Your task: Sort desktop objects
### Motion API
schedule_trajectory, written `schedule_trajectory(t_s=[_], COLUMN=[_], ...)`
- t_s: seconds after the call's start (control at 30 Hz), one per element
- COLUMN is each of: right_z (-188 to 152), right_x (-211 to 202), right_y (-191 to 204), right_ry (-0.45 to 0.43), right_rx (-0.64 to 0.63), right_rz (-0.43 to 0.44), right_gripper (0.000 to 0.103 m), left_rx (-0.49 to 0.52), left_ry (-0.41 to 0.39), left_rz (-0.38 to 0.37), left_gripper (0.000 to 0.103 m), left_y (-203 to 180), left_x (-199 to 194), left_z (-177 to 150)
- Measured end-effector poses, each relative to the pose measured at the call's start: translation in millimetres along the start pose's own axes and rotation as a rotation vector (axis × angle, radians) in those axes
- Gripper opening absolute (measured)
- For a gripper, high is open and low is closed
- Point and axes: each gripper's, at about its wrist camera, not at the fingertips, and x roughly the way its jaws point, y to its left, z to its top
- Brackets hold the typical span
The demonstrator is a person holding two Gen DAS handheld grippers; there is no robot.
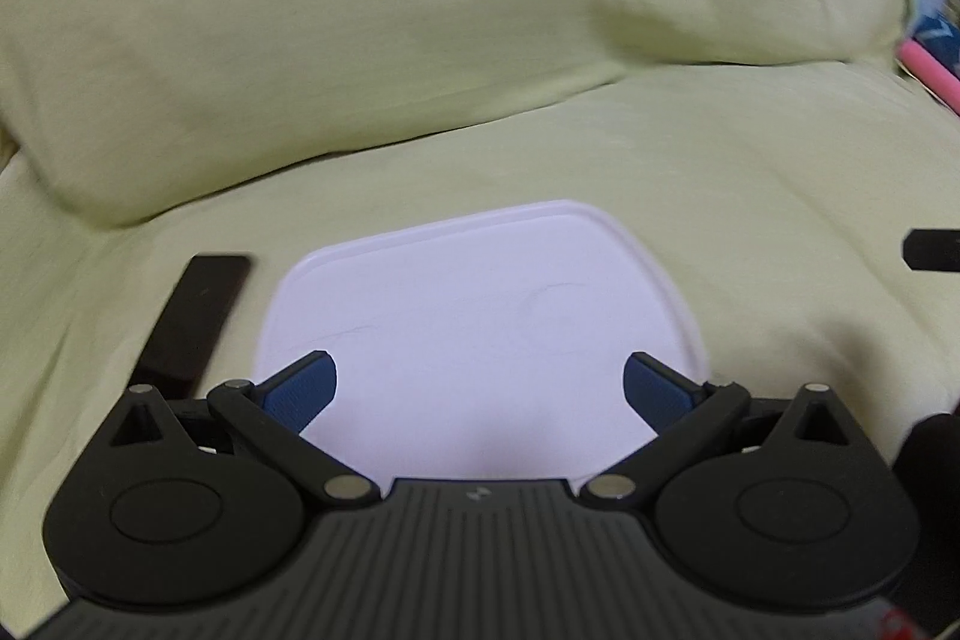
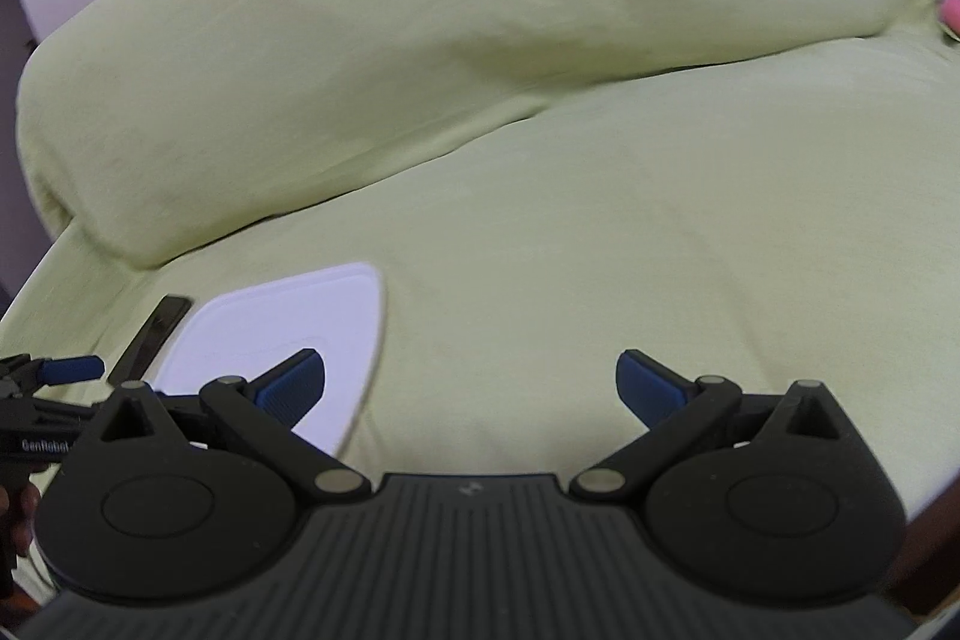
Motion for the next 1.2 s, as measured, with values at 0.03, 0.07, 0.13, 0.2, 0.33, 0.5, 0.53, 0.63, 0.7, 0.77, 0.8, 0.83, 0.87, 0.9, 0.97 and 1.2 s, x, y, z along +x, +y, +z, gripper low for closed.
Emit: schedule_trajectory(t_s=[0.03,0.07,0.13,0.2,0.33,0.5,0.53,0.63,0.7,0.77,0.8,0.83,0.87,0.9,0.97,1.2], right_z=[1,2,4,4,4,2,1,-1,-2,-2,-2,-2,-2,-3,-3,-3], right_x=[5,10,23,34,55,71,74,83,89,95,97,100,102,106,112,124], right_y=[6,11,17,24,35,41,41,42,43,42,42,42,42,43,44,43], right_ry=[0.006,0.013,0.030,0.047,0.080,0.117,0.122,0.138,0.149,0.156,0.159,0.163,0.168,0.173,0.183,0.195], right_rx=[-0.010,-0.017,-0.028,-0.040,-0.051,-0.053,-0.052,-0.048,-0.041,-0.035,-0.034,-0.032,-0.032,-0.032,-0.031,-0.017], right_rz=[0.012,0.024,0.045,0.056,0.071,0.075,0.074,0.074,0.080,0.081,0.081,0.081,0.081,0.083,0.089,0.116], right_gripper=[0.102,0.103,0.102,0.102,0.102,0.102,0.102,0.100,0.099,0.097,0.096,0.095,0.095,0.093,0.091,0.078], left_rx=[-0.016,-0.028,-0.040,-0.050,-0.072,-0.081,-0.081,-0.078,-0.075,-0.073,-0.073,-0.074,-0.076,-0.077,-0.077,-0.044], left_ry=[0.004,0.009,0.020,0.035,0.065,0.086,0.089,0.098,0.101,0.103,0.103,0.103,0.102,0.099,0.095,0.072], left_rz=[0.005,0.013,0.035,0.052,0.076,0.083,0.084,0.082,0.083,0.084,0.082,0.082,0.081,0.079,0.072,0.046], left_gripper=[0.103,0.103,0.103,0.103,0.103,0.103,0.103,0.103,0.103,0.103,0.103,0.103,0.103,0.103,0.103,0.102], left_y=[8,16,32,46,64,76,78,81,83,86,87,90,92,94,98,104], left_x=[2,5,10,16,31,45,48,55,58,60,61,63,65,66,70,80], left_z=[0,-1,-3,-5,-10,-13,-13,-12,-11,-10,-9,-8,-7,-6,-5,-8])
